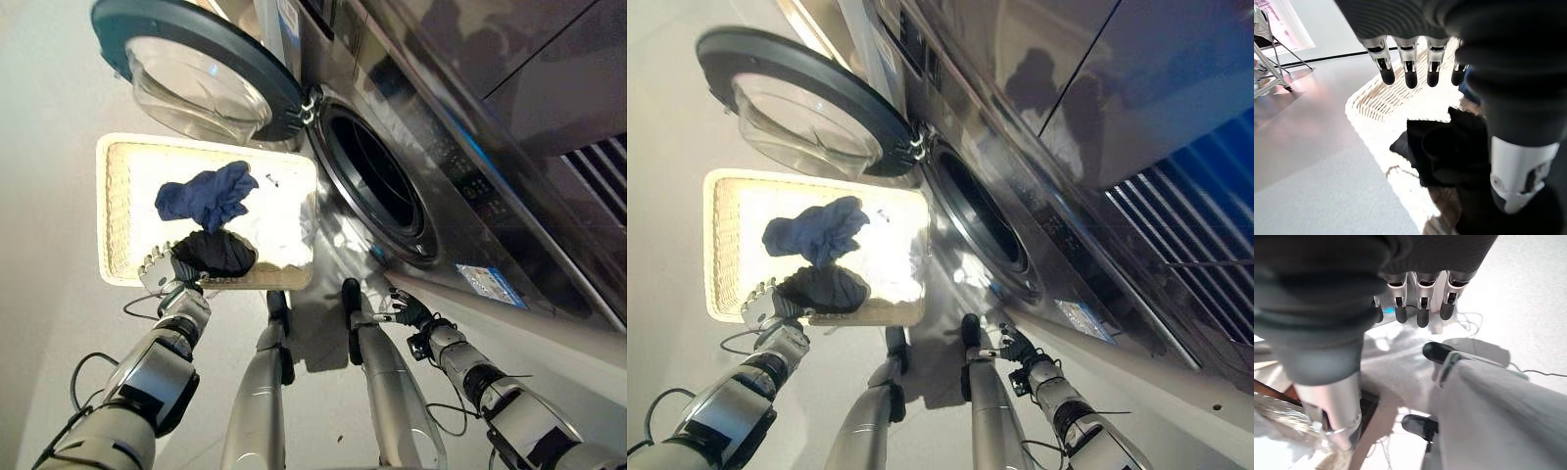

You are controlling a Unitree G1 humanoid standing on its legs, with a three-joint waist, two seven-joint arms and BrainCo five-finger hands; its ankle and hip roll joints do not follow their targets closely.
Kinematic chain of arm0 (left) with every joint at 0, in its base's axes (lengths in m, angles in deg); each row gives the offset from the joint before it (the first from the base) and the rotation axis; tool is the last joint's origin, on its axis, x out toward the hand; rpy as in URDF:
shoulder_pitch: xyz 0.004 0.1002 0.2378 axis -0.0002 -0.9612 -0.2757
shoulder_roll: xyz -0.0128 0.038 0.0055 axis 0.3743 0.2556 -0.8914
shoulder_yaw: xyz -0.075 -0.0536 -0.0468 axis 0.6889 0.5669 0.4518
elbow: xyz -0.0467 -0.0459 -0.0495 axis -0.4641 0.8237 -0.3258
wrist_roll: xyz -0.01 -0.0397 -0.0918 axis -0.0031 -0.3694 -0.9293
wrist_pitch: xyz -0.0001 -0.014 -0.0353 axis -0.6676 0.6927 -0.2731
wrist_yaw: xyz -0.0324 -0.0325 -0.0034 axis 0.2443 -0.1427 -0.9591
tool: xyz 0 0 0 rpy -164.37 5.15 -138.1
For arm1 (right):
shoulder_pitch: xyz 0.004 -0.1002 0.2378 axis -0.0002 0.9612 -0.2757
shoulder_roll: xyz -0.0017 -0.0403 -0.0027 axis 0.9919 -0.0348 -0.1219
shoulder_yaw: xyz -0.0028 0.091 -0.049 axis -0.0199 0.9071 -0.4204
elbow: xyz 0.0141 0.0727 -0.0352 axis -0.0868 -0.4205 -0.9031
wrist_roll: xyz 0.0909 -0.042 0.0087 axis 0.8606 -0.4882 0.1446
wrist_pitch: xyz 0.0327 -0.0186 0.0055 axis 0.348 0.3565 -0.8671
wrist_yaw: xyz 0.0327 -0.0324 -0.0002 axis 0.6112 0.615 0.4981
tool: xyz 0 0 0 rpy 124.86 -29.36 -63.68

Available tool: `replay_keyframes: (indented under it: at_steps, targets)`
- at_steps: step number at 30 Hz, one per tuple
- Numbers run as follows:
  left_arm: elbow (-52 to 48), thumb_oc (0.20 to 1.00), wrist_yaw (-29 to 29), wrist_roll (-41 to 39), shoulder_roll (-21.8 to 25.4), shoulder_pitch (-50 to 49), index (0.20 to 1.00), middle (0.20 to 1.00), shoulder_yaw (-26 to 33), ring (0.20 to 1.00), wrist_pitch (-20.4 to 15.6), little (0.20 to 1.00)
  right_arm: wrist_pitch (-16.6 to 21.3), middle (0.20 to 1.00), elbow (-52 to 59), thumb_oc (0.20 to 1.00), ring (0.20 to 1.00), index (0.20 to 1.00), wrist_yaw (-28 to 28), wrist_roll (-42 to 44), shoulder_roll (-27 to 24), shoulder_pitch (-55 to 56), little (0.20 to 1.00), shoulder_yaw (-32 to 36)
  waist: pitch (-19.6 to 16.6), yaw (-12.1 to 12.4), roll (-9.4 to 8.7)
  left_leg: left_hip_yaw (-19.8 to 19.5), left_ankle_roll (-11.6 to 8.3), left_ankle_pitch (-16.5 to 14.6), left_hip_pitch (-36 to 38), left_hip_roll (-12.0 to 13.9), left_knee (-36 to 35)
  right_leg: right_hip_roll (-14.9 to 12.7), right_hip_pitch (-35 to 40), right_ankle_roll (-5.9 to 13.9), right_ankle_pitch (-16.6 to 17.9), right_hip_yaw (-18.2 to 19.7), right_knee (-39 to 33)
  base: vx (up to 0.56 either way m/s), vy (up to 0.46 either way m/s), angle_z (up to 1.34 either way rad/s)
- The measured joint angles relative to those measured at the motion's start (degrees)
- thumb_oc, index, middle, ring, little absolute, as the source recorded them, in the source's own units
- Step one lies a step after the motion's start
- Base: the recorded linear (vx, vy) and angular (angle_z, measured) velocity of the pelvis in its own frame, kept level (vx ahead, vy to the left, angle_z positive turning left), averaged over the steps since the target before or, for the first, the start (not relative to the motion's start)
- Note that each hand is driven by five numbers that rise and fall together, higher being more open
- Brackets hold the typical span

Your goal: Put the clothes into the washing machine.

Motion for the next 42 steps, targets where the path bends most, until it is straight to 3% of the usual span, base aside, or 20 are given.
replay_keyframes:
  at_steps: [11,12,14,15,16,32,36,42]
  targets:
    - [-0.33,1.0,1.7,-2.75,3.57,3.67,1.0,1.0,0.03,1.0,-0.64,1.0,1.45,1.0,5.53,1.0,1.0,1.0,0.06,5.5,-1.36,-1.2,1.0,-0.81,0.03,-1.45,-0.93,-0.35,0.06,0.03,-9.07,-0.19,3.11,-0.36,-8.65,-0.05,0.1,-0.2,2.55,-0.04,0.027,0.02]
    - [-1.15,0.934,2.31,-2.91,3.76,4.33,0.934,0.934,0.02,0.934,-0.92,0.934,1.9,1.0,6.4,1.0,1.0,1.0,0.14,6.21,-1.86,-1.15,1.0,-0.82,0.0,-1.44,-1.0,-0.73,0.06,0.03,-10.13,-0.29,3.55,-0.4,-9.62,-0.06,0.1,-0.34,2.96,-0.05,0.0,0.05]
    - [-2.35,0.482,2.9,-3.07,4.43,5.27,0.482,0.482,0.0,0.482,-1.34,0.482,2.28,1.0,7.93,1.0,1.0,1.0,0.28,6.76,-2.45,-1.21,1.0,-0.68,0.02,-1.66,-1.15,-1.03,0.07,0.03,-12.13,-0.37,4.19,-0.47,-11.46,-0.09,0.12,-0.48,3.48,-0.03,0.002,0.05]
    - [-3.14,0.366,3.1,-3.12,4.7,5.64,0.366,0.366,0.04,0.366,-1.31,0.366,2.28,1.0,8.72,1.0,1.0,1.0,0.4,6.86,-2.68,-1.25,1.0,-0.67,0.01,-1.63,-1.19,-1.12,0.05,0.02,-13.0,-0.39,4.34,-0.5,-12.3,-0.09,0.11,-0.52,3.72,-0.02,-0.009,0.05]
    - [-3.45,0.2,3.11,-3.14,4.94,5.8,0.2,0.2,0.01,0.2,-1.37,0.2,2.28,1.0,9.24,1.0,1.0,1.0,0.53,7.27,-2.7,-1.28,1.0,-0.64,0.04,-1.61,-1.28,-1.12,0.04,0.05,-13.59,-0.44,4.28,-0.57,-13.0,-0.09,0.13,-0.57,3.92,-0.02,-0.017,0.04]
    - [-5.39,0.2,4.1,-3.64,7.45,6.42,0.2,0.2,0.03,0.2,-1.58,0.2,2.63,1.0,9.84,1.0,1.0,1.0,0.37,7.91,-2.6,-1.25,1.0,-0.62,0.06,-2.53,-2.23,-1.66,0.3,0.39,-13.88,-0.67,4.23,-0.79,-12.61,0.13,0.51,-1.06,3.01,-0.01,-0.009,0.01]
    - [-7.72,0.2,4.05,-3.76,7.98,5.99,0.2,0.2,0.07,0.2,-1.55,0.2,3.19,1.0,9.82,1.0,1.0,1.0,0.1,7.9,-2.63,-1.14,1.0,-0.55,0.06,-2.02,-2.23,-1.97,0.18,0.9,-12.29,-0.74,3.48,-0.83,-11.25,0.08,0.51,-1.34,2.99,-0.02,-0.056,0.04]
    - [-15.06,0.2,2.81,-6.52,10.25,3.83,0.2,0.2,0.37,0.2,-4.22,0.2,3.19,1.0,9.94,1.0,1.0,1.0,0.26,7.7,-2.38,-0.77,1.0,-0.38,0.11,-0.08,-2.01,-2.8,-0.29,2.92,-8.2,-0.76,0.03,-0.87,-8.33,-0.36,0.57,-2.01,2.74,-0.01,-0.048,0.06]
